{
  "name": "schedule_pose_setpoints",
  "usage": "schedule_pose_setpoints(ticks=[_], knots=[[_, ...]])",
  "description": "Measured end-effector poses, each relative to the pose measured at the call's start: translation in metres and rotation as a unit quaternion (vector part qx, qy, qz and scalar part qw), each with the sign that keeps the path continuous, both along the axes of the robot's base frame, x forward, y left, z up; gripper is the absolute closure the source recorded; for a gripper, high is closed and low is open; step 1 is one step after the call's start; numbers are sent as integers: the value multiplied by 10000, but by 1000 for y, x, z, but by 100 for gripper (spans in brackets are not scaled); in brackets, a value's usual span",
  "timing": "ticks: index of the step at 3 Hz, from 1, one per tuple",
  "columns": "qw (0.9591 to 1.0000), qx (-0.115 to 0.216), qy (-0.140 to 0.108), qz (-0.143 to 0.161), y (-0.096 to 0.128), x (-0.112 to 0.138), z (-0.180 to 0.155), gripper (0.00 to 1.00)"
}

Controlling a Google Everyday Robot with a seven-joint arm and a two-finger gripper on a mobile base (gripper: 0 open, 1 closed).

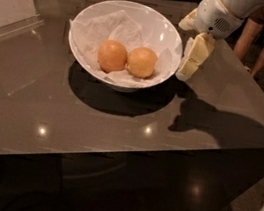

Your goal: Pick orange from white bowl

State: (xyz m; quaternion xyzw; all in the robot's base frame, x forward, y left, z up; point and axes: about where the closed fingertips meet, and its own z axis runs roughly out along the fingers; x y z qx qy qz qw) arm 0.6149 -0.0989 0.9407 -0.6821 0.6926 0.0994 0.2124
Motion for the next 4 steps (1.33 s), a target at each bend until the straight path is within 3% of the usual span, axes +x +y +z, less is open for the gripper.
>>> schedule_pose_setpoints(ticks=[1,2,4], knots=[[9997,120,-131,-182,-4,1,2,0],[9991,408,-61,-65,13,12,-9,0],[9969,649,187,400,56,37,-32,0]])
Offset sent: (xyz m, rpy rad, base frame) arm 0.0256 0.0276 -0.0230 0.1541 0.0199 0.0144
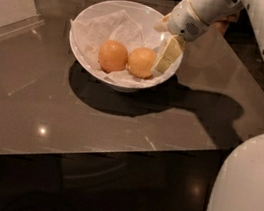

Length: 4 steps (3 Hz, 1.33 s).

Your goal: Pick orange from white bowl

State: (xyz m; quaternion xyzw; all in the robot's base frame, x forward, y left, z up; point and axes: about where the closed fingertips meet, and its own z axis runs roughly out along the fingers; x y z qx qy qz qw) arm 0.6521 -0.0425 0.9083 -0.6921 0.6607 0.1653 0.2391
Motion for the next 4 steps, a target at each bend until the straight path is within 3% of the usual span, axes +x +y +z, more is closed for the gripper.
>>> schedule_pose_setpoints(ticks=[1,2,4], knots=[[10000,7,-4,1,1,1,0,19],[10000,94,-13,-25,5,3,-4,26],[9992,270,285,120,24,12,-26,24]])
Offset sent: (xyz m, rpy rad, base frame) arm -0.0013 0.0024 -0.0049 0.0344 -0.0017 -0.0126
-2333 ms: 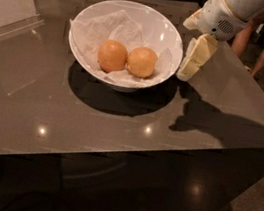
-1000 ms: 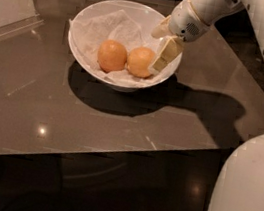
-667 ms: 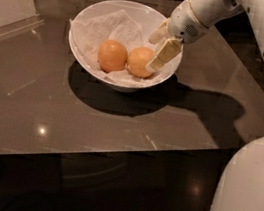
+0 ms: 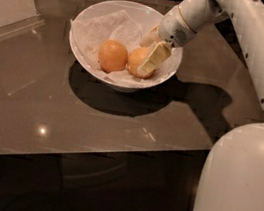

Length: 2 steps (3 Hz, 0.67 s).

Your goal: Pick orange from white bowl

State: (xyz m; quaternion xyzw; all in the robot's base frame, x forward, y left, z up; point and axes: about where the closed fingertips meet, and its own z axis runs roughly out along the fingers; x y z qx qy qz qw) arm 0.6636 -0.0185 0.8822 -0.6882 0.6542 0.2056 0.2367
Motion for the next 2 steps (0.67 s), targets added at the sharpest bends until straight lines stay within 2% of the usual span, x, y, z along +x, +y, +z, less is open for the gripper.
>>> schedule_pose_setpoints(ticks=[2], knots=[[9996,81,274,9,7,9,-20,25]])
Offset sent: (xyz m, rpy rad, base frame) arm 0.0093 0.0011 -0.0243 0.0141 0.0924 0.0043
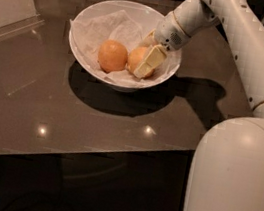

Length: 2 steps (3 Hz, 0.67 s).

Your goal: Pick orange from white bowl

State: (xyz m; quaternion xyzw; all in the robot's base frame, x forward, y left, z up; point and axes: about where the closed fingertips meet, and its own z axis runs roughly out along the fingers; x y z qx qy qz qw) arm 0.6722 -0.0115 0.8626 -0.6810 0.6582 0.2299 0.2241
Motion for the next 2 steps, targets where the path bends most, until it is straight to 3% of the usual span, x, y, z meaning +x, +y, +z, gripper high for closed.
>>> schedule_pose_setpoints(ticks=[2], knots=[[9997,20,254,-31,1,5,-18,28]])
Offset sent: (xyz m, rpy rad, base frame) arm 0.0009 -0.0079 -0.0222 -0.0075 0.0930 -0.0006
